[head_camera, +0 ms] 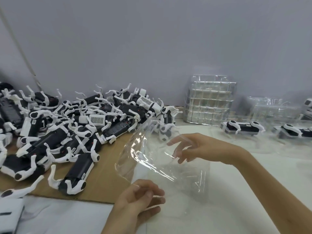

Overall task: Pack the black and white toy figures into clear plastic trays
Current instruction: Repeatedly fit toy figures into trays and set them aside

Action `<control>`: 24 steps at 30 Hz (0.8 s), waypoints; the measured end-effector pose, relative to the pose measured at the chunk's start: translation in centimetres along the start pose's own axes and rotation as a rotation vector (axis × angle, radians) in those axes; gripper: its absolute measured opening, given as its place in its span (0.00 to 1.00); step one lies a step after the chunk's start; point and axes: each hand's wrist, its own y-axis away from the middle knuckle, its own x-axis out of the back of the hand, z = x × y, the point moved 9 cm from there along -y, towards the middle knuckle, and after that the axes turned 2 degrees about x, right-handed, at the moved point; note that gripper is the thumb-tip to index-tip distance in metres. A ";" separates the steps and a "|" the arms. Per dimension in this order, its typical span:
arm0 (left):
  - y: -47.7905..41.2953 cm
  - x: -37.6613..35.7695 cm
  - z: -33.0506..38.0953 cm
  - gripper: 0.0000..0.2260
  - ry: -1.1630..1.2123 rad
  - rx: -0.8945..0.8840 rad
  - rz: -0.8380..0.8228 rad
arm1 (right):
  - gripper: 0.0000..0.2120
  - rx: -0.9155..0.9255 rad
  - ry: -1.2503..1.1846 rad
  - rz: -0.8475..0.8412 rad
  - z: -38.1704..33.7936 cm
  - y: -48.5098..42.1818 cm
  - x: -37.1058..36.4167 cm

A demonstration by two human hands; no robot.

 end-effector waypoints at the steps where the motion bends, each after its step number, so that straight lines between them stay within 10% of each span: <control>1: 0.0 0.2 0.4 0.05 0.020 -0.028 0.025 | 0.17 -0.002 -0.004 0.011 0.1 0.1 0.3; 7: 0.3 1.1 2.1 0.14 0.207 -0.102 0.112 | 0.37 0.145 0.039 0.114 -2.7 1.7 1.7; 12: 0.4 1.4 1.9 0.14 0.250 -0.065 0.169 | 0.24 0.374 0.270 0.219 -8.1 3.2 0.4; 17: 0.5 1.2 2.6 0.14 0.221 -0.091 0.144 | 0.24 0.193 0.728 0.050 -6.5 2.3 -4.3; 24: 0.7 2.0 3.1 0.19 0.210 -0.139 0.168 | 0.13 0.143 0.756 0.113 -5.6 1.6 -5.4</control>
